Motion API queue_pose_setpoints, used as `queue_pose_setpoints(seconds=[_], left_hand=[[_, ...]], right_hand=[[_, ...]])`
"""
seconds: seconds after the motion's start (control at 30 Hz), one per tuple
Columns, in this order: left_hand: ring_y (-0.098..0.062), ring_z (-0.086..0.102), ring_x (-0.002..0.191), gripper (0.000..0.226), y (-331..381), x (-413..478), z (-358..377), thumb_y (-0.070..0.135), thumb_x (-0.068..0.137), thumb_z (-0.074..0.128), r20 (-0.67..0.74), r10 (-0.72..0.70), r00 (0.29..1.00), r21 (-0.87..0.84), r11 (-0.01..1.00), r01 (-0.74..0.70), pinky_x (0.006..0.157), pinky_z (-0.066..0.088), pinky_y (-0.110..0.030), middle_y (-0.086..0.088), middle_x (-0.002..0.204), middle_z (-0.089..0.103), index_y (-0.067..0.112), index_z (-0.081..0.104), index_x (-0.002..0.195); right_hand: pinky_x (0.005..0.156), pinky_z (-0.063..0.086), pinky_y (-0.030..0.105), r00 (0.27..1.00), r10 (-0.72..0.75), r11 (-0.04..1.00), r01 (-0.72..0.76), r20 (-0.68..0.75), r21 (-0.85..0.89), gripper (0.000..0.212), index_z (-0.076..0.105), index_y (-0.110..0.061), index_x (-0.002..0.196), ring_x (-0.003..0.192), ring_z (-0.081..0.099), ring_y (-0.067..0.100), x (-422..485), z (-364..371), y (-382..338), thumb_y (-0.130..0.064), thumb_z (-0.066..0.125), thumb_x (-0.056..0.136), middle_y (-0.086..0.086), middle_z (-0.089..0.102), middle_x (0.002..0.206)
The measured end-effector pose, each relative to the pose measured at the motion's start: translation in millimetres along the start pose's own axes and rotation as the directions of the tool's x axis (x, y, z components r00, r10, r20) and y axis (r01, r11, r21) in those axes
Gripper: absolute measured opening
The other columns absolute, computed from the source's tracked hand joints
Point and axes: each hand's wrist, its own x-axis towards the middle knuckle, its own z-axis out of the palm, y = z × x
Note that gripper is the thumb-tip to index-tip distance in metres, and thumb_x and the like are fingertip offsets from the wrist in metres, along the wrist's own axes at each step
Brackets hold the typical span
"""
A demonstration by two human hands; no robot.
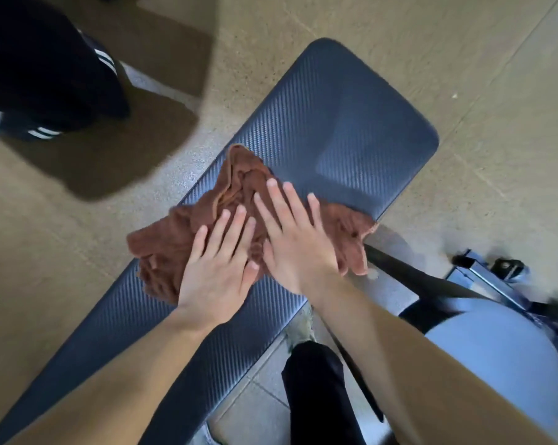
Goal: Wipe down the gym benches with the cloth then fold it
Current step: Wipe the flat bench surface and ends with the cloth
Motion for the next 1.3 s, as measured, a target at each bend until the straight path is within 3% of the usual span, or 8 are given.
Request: queue_pose_setpoints(seconds=[0.27, 0.5, 0.7, 0.8, 0.87, 1.0, 1.13, 1.3], left_hand=[[-0.032, 0.006, 0.154, 0.061, 64, 187, -52, 0.043, 0.103, 0.021, -0.227, -0.104, 0.968, -0.052, 0.994, 0.095, 0.122, 0.011, -0.054, -0.009, 0.167, 0.005, 0.021, 0.012, 0.159], [-0.026, 0.007, 0.154, 0.061, 103, 205, -67, 0.036, 0.101, 0.028, -0.197, 0.173, 0.965, 0.021, 0.985, -0.172, 0.124, 0.009, -0.048, -0.003, 0.168, 0.006, 0.021, 0.015, 0.159], [-0.026, 0.018, 0.152, 0.062, 46, 72, -32, 0.036, 0.098, 0.042, -0.051, 0.25, 0.967, 0.048, 0.968, -0.248, 0.121, 0.022, -0.046, -0.006, 0.166, 0.014, 0.013, 0.032, 0.154], [-0.035, 0.046, 0.129, 0.056, 18, 59, -28, 0.039, 0.086, 0.062, -0.143, 0.201, 0.969, 0.023, 0.98, -0.2, 0.102, 0.044, -0.051, -0.013, 0.15, 0.044, 0.014, 0.057, 0.136], [-0.039, 0.044, 0.129, 0.063, 8, 71, -32, 0.049, 0.082, 0.063, -0.133, 0.16, 0.978, 0.071, 0.986, -0.151, 0.103, 0.04, -0.054, -0.014, 0.149, 0.044, 0.023, 0.056, 0.139], [-0.034, 0.018, 0.15, 0.068, 13, 99, -34, 0.051, 0.095, 0.042, -0.103, 0.157, 0.982, 0.111, 0.983, -0.146, 0.12, 0.018, -0.055, -0.012, 0.162, 0.024, 0.027, 0.027, 0.156], [-0.028, 0.01, 0.153, 0.064, 34, 138, -45, 0.043, 0.102, 0.028, -0.189, -0.107, 0.976, 0.027, 0.993, 0.114, 0.122, 0.014, -0.051, -0.01, 0.166, 0.012, 0.019, 0.012, 0.159], [-0.029, 0.037, 0.142, 0.06, 52, 200, -62, 0.039, 0.1, 0.026, -0.248, -0.456, 0.855, -0.153, 0.89, 0.43, 0.115, 0.027, -0.048, -0.012, 0.156, 0.038, 0.013, 0.029, 0.154]], right_hand=[[0.123, 0.003, 0.056, 0.972, 0.174, 0.983, -0.181, -0.16, -0.034, 0.065, 0.011, -0.023, 0.16, 0.154, -0.001, 0.031, 94, -65, 158, -0.042, 0.023, 0.099, 0.004, 0.001, 0.169], [0.123, 0.007, 0.056, 0.842, 0.503, 0.865, -0.491, -0.197, 0.109, 0.064, 0.005, -0.022, 0.161, 0.154, -0.003, 0.031, 32, -42, 152, -0.039, 0.02, 0.1, 0.004, -0.004, 0.169], [0.122, 0.0, 0.056, 0.982, 0.186, 0.982, -0.186, -0.013, -0.012, 0.075, -0.003, -0.018, 0.159, 0.153, -0.014, 0.032, -31, -6, 72, -0.044, 0.035, 0.1, 0.008, -0.014, 0.167], [0.12, 0.012, 0.055, 0.997, -0.08, 0.996, 0.08, 0.005, -0.04, 0.071, 0.016, -0.026, 0.159, 0.154, 0.001, 0.031, -13, -14, 86, -0.052, 0.038, 0.097, 0.005, 0.001, 0.169], [0.116, 0.019, 0.057, 0.983, -0.18, 0.979, 0.182, 0.028, -0.096, 0.076, 0.026, -0.035, 0.156, 0.153, 0.01, 0.034, 5, -26, 111, -0.066, 0.041, 0.088, 0.003, 0.005, 0.169], [0.116, 0.016, 0.063, 0.988, -0.152, 0.977, 0.149, -0.003, -0.151, 0.08, 0.019, -0.044, 0.156, 0.151, 0.002, 0.042, 33, -41, 138, -0.076, 0.038, 0.085, 0.002, -0.003, 0.169], [0.117, 0.014, 0.062, 0.995, -0.006, 0.989, -0.009, -0.102, -0.146, 0.07, 0.016, -0.035, 0.158, 0.153, -0.001, 0.04, 81, -61, 134, -0.065, 0.025, 0.095, 0.005, -0.003, 0.169], [0.118, 0.016, 0.055, 0.987, -0.136, 0.98, 0.121, -0.088, -0.156, 0.064, 0.026, -0.028, 0.156, 0.151, 0.016, 0.031, 157, -96, 136, -0.046, 0.019, 0.095, 0.002, 0.02, 0.165]])
